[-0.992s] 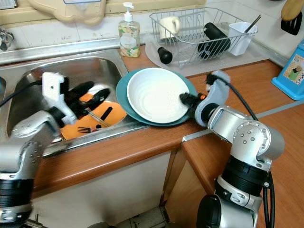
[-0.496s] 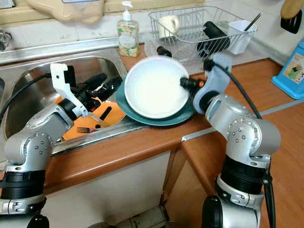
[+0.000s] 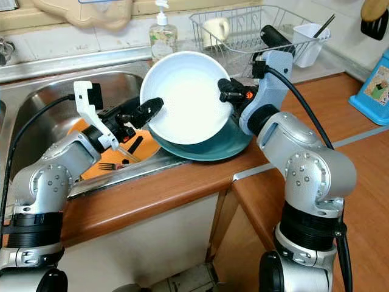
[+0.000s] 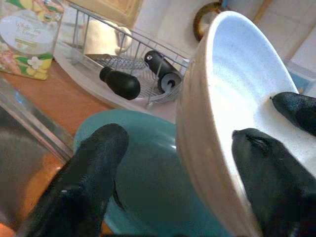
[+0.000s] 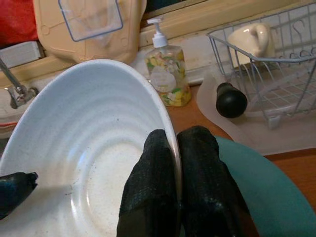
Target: Kitchen organization
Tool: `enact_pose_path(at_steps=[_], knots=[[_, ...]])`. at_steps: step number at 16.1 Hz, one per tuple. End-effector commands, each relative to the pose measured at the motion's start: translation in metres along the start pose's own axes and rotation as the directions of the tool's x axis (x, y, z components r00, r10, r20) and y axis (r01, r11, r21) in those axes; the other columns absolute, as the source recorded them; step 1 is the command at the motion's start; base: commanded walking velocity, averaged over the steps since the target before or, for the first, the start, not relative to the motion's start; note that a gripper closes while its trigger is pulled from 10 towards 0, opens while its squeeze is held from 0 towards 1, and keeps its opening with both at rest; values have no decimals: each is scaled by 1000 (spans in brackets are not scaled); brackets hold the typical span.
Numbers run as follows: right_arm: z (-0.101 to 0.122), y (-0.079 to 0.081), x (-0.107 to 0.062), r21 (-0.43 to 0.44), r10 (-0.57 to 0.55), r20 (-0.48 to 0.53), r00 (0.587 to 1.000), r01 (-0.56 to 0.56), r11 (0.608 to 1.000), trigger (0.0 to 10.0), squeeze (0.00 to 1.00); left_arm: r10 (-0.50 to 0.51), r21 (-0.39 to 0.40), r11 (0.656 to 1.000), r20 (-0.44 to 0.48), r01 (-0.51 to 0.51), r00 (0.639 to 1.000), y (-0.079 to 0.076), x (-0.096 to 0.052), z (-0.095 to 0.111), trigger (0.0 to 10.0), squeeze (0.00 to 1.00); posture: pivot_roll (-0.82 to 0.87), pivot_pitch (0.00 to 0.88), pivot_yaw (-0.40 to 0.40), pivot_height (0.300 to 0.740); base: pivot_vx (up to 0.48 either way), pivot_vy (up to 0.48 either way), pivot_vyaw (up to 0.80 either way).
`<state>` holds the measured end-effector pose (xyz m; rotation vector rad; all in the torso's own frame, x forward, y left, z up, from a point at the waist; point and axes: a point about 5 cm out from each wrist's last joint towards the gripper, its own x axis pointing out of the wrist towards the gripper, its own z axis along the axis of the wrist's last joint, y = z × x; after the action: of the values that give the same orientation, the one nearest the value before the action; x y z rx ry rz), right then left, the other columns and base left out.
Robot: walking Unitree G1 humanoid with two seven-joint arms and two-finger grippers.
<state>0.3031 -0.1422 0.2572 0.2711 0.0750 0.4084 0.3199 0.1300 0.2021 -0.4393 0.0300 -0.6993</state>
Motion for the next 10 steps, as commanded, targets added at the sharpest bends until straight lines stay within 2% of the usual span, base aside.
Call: enact_pose_path(at_steps=[1,10], knots=[[13,11,-3,-5,74,89,993,-74,997,0,0,18,-8,1000,-15,-18,1000,4,0,-1,0,0,-151,0,64,740,0,0,0],[10,17,-2,-12,91,94,991,-90,996,0,0,31,-17,999,-28,-31,999,4,-3,-6,0,0,-153,0,58,740,0,0,0]])
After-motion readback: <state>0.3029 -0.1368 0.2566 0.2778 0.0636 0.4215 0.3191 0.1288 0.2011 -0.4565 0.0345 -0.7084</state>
